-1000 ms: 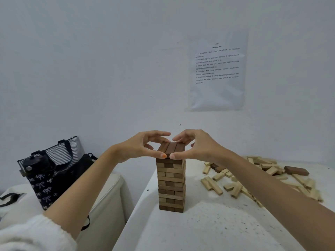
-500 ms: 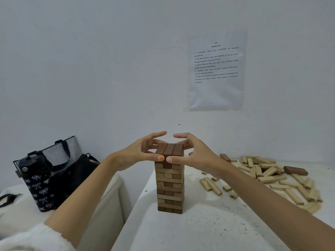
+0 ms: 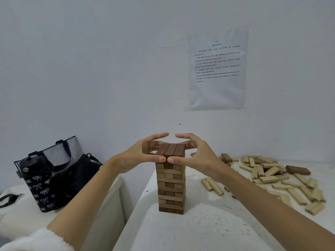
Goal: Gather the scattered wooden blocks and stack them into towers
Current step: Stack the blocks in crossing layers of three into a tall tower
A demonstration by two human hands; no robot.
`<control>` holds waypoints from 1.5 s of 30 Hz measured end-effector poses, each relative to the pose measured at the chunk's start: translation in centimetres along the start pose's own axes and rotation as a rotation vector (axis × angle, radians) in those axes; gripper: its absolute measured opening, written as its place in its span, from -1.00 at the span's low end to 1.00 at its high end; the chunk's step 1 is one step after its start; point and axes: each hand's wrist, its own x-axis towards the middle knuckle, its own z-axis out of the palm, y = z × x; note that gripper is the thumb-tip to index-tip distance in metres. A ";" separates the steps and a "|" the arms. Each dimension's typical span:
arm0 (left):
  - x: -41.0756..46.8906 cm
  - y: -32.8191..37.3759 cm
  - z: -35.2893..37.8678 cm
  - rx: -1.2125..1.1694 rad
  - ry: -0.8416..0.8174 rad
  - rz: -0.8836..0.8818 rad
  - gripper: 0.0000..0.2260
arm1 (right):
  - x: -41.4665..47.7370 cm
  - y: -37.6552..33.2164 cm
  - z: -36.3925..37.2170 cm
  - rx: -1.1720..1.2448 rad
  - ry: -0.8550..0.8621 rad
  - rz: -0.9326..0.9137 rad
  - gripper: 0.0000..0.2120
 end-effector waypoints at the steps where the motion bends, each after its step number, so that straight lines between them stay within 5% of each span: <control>1: 0.0 0.0 0.0 -0.004 0.000 0.002 -0.29 | 0.0 0.0 0.0 -0.003 0.000 -0.001 -0.30; 21: -0.3 -0.3 0.9 -0.038 0.034 -0.004 -0.39 | -0.4 -0.2 0.3 0.006 0.014 0.006 -0.28; 28: -0.7 -0.1 1.0 -0.024 0.066 -0.020 -0.11 | -0.9 -0.6 0.1 0.023 -0.031 0.063 -0.03; 32: -1.2 0.9 0.8 0.033 0.159 0.005 -0.14 | -1.4 -1.6 -1.0 0.049 0.015 0.083 -0.25; 37: -1.5 3.7 0.6 0.019 0.316 0.042 -0.49 | -2.0 -3.8 -2.6 0.072 0.072 0.073 -0.63; 45: -1.9 11.5 4.3 0.109 0.390 0.209 -0.66 | -4.1 -6.6 -6.0 -0.014 0.170 -0.027 -0.80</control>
